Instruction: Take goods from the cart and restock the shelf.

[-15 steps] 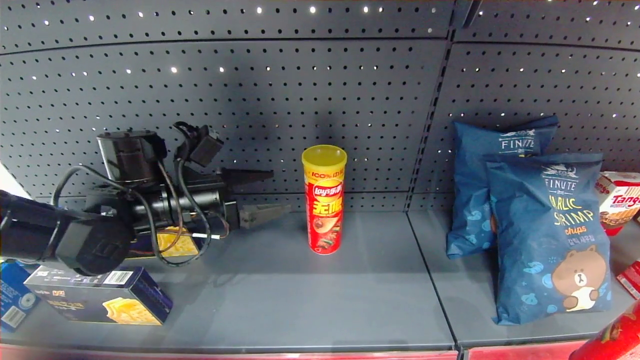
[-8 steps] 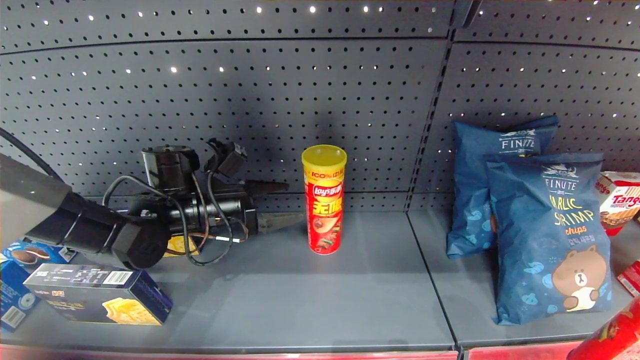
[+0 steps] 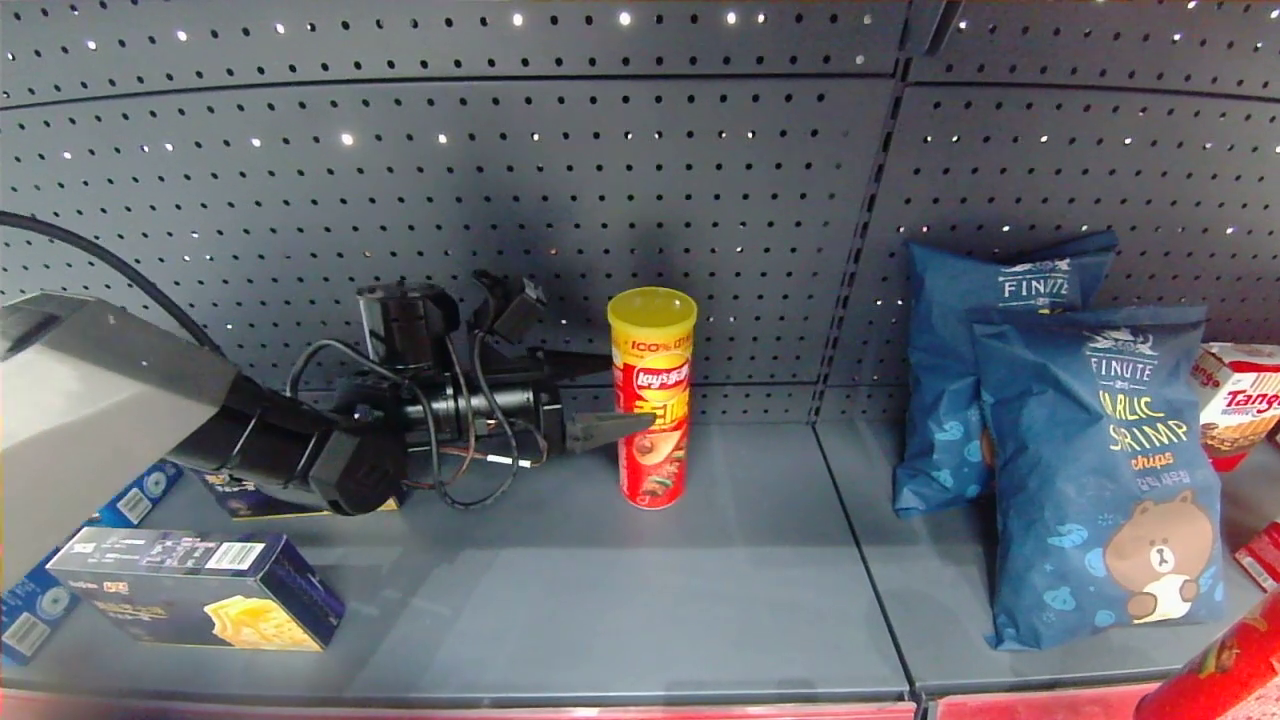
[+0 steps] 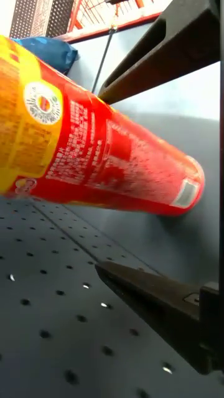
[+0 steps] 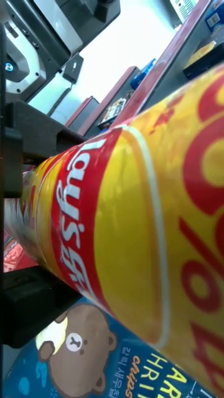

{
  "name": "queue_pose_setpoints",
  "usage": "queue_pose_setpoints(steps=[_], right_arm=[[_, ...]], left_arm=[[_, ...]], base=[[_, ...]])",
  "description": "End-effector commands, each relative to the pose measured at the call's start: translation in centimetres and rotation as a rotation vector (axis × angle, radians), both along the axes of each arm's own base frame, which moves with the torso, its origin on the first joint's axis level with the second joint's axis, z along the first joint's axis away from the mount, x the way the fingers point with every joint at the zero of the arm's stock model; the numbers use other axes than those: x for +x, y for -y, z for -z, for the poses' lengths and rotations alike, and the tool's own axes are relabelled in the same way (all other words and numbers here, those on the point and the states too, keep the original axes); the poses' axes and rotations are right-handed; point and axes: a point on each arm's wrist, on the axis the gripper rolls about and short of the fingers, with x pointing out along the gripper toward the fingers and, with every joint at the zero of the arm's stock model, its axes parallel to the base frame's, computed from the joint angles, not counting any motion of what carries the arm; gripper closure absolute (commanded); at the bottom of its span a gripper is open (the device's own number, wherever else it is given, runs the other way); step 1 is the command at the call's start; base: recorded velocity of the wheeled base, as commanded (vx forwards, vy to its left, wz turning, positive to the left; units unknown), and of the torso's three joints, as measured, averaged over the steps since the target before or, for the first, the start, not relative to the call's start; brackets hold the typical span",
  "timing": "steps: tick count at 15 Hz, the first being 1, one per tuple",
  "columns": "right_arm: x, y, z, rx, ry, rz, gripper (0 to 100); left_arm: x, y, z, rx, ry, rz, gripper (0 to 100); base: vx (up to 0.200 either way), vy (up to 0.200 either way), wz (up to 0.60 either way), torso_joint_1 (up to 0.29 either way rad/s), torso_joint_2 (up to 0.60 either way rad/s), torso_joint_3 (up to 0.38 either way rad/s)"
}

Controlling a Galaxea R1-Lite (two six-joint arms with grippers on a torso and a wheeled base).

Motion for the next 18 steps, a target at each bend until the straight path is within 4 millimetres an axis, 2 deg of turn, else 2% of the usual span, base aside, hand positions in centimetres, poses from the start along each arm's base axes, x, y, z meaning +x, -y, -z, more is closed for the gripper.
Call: queue_pose_setpoints(steps=[1,7,11,13,16,18], right_arm=[[0.0,0.0,0.0,-0.001,-0.001,0.001,100],[0.4,-0.2,-0.3,-0.003,-0.005,0.0,100],[0.6,-0.3,-0.2,-0.007,-0.013,-0.002,100],[0.6,-0.3,-0.2,-0.007,-0.01,-0.001,100],[0.5,-0.2,-0.2,-0.004,-0.008,0.001,100],[0.4,-0.2,-0.1,-0.005,-0.008,0.006,100]], left_arm=[[0.3,0.8,0.5,0.001,-0.008,0.016,0],[0.5,2.2,0.6,-0.002,0.001,0.038,0],[-0.4,4.6,0.4,0.007,0.008,0.032,0],[-0.7,5.7,0.4,0.021,0.009,-0.03,0],[-0.7,5.8,0.7,0.03,0.005,-0.053,0],[-0.1,5.6,1.2,0.046,-0.002,-0.132,0]], base=[[0.0,0.0,0.0,0.0,0.0,0.0],[0.0,0.0,0.0,0.0,0.0,0.0],[0.0,0.0,0.0,0.0,0.0,0.0],[0.0,0.0,0.0,0.0,0.0,0.0],[0.0,0.0,0.0,0.0,0.0,0.0],[0.0,0.0,0.0,0.0,0.0,0.0]])
